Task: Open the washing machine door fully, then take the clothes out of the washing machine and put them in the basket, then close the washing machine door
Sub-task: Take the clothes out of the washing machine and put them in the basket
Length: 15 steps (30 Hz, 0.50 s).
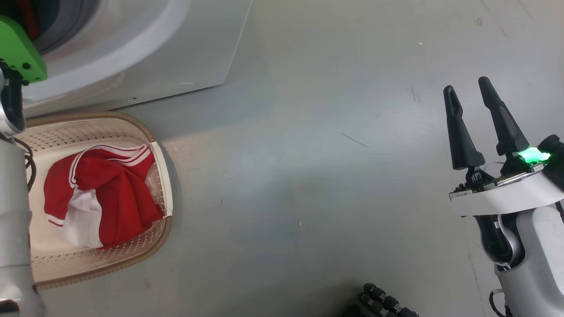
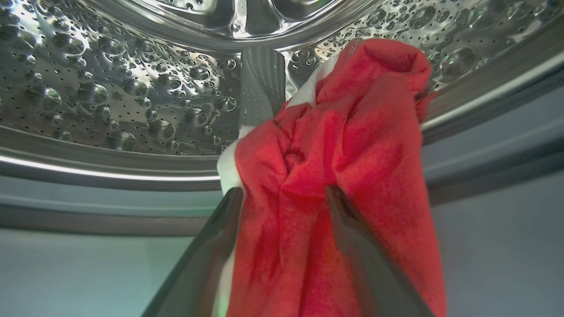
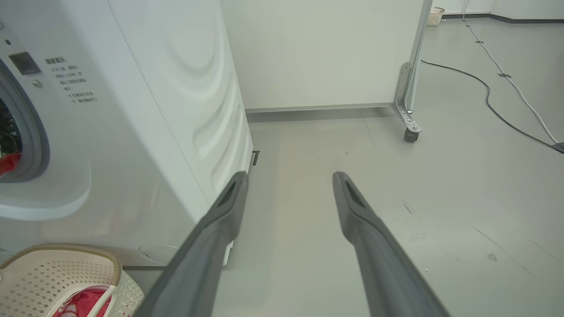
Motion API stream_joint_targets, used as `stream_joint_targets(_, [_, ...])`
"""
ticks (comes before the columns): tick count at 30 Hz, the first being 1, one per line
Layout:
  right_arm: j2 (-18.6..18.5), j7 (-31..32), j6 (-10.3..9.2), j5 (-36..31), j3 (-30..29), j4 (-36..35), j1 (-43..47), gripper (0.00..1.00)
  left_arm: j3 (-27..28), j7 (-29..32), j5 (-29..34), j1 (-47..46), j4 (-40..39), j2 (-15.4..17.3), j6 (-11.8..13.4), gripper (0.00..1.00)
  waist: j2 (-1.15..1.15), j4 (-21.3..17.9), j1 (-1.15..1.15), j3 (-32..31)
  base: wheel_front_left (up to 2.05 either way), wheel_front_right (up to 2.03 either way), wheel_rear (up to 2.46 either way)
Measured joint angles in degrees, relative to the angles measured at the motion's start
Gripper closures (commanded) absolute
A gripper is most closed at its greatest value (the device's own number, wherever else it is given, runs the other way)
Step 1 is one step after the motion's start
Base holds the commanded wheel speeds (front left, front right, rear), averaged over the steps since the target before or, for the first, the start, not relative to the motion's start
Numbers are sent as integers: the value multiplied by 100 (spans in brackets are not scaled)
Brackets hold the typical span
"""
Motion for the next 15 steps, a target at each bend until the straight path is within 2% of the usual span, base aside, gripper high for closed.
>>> stream_joint_targets(6, [2,0,0,0,-1,14,-59,0,-42,-3,42,-124,154,19,-52,0,0,-23,0,17,0,0,0])
stream_joint_targets(7, [2,0,0,0,-1,18,-65,0,-54,-4,43,-139,179,30,-64,24,0,-26,0,18,0,0,0])
stream_joint_targets(8, [2,0,0,0,-1,18,-69,0,-55,-4,43,-159,210,31,-94,59,0,-29,0,19,0,0,0])
stream_joint_targets(9, [3,0,0,0,-1,21,-71,0,-55,-11,42,-180,240,30,-102,100,0,-32,0,19,0,0,0])
stream_joint_targets(15, [11,0,0,0,-7,52,-86,0,-70,-114,42,-298,457,-23,-119,100,0,-35,0,16,0,0,0])
